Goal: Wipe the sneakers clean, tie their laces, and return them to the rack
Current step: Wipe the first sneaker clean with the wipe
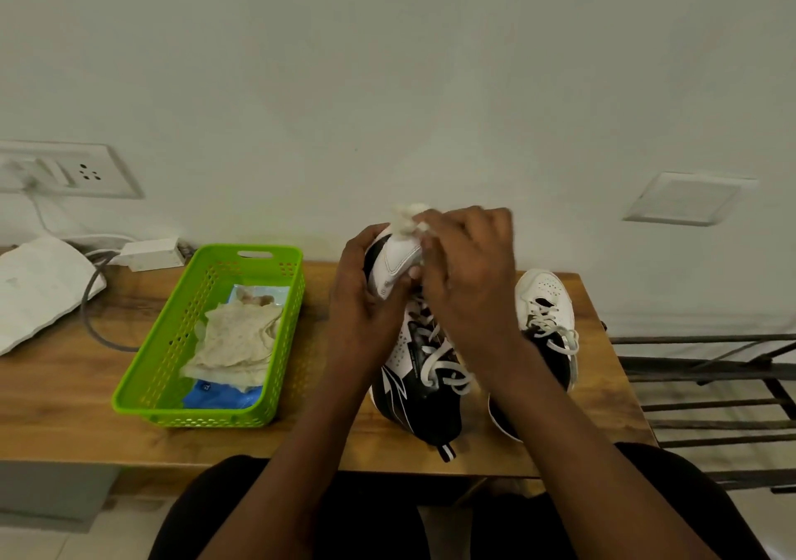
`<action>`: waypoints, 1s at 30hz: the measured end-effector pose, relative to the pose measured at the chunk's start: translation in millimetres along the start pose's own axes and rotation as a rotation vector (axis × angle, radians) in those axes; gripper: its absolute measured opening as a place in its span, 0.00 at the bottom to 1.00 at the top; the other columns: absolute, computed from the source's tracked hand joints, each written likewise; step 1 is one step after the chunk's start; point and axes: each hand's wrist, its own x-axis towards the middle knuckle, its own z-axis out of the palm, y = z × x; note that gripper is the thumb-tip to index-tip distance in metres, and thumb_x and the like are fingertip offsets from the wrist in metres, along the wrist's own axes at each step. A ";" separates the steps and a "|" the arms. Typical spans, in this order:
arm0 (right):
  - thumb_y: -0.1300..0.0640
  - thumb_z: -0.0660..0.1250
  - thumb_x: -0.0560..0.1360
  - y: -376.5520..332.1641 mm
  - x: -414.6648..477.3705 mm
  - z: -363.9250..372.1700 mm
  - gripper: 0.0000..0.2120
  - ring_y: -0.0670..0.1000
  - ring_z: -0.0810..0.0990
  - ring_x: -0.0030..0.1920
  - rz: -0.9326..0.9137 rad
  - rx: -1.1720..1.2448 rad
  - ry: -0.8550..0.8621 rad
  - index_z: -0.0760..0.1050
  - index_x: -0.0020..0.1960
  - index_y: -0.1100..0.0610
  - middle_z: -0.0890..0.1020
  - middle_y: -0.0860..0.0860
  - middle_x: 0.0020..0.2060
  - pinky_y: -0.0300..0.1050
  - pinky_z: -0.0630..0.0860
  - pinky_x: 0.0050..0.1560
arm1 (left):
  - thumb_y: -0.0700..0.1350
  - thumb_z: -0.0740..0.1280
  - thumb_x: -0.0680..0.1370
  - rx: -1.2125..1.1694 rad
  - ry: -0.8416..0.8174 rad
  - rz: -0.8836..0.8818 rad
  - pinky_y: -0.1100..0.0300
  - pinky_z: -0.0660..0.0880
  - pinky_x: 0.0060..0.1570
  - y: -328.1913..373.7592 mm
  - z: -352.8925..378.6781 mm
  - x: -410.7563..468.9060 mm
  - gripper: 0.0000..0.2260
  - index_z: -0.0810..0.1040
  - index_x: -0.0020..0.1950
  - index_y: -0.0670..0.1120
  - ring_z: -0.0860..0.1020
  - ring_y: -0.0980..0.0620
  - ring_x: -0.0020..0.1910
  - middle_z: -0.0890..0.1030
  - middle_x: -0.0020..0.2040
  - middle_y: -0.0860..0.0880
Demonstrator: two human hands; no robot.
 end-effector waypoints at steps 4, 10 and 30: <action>0.58 0.66 0.79 37.1 -6.9 -1.5 0.05 0.51 0.74 0.46 0.325 0.068 -0.080 0.81 0.52 0.53 0.80 0.48 0.43 0.47 0.72 0.46 | 0.40 0.73 0.76 -0.063 0.025 -0.065 0.62 0.76 0.58 0.3 -3.5 -2.8 0.20 0.72 0.66 0.50 0.79 0.56 0.61 0.79 0.60 0.57; 0.53 0.64 0.80 12.0 7.9 -6.5 0.07 0.47 0.80 0.46 0.440 0.395 0.040 0.79 0.52 0.54 0.82 0.46 0.46 0.51 0.78 0.44 | 0.45 0.72 0.77 -0.004 -0.038 -0.029 0.63 0.74 0.62 3.9 -7.2 -1.0 0.25 0.69 0.73 0.51 0.75 0.58 0.66 0.75 0.67 0.56; 0.55 0.67 0.79 2.7 -7.3 -11.0 0.06 0.43 0.82 0.46 0.554 0.595 -0.198 0.81 0.52 0.54 0.84 0.45 0.46 0.45 0.80 0.47 | 0.51 0.76 0.73 -0.292 0.074 -0.234 0.57 0.78 0.54 -6.2 -29.1 14.5 0.23 0.77 0.64 0.43 0.82 0.50 0.56 0.83 0.58 0.45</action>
